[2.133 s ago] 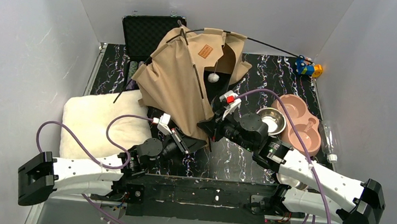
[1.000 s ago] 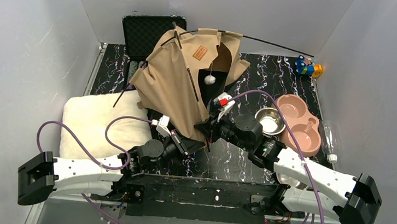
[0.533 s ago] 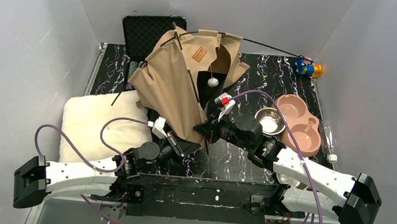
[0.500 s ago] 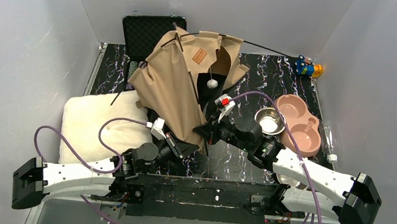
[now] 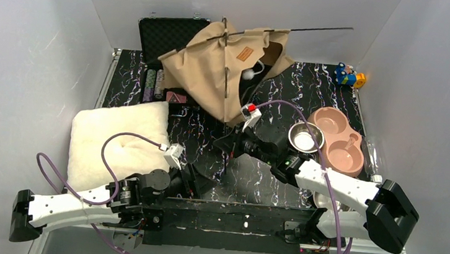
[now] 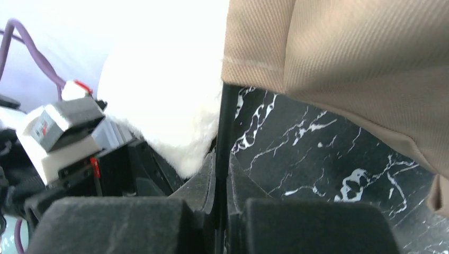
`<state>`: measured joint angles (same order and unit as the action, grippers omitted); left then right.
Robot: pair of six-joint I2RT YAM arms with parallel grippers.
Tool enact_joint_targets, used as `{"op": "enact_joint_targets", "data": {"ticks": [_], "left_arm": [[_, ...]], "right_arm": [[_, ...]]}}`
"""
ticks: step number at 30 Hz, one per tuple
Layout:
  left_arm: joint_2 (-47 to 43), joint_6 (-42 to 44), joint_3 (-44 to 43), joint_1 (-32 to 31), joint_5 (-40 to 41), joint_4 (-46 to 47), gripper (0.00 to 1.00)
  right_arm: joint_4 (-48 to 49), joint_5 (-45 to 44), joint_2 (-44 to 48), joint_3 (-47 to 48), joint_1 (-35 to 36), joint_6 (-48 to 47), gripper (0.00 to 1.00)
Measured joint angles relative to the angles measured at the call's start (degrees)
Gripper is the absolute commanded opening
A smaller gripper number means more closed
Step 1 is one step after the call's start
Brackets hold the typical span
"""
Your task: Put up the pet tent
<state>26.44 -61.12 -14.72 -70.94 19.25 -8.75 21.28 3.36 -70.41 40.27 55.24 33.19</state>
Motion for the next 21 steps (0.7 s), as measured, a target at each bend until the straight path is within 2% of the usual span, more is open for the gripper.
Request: {"op": "enact_joint_targets", "data": {"ticks": [3, 7, 16, 21], "left_arm": [[-0.61, 2.54, 0.0, -0.13, -1.03, -2.51, 0.88], [0.24, 6.19, 0.0, -0.13, -2.19, -1.2, 0.91], [13.79, 11.47, -1.09, -0.13, -3.15, 9.68, 0.75], [14.6, 13.16, -2.27, -0.04, -1.51, 14.32, 0.67]], "right_arm": [[0.79, -0.59, -1.36, 1.62, -1.16, 0.74, 0.01], [2.03, -0.5, -2.05, 3.82, -1.09, 1.33, 0.01], [2.89, -0.33, -2.16, 4.63, -1.4, 2.27, 0.01], [2.86, -0.15, -2.16, 4.63, -1.66, 2.62, 0.01]]}}
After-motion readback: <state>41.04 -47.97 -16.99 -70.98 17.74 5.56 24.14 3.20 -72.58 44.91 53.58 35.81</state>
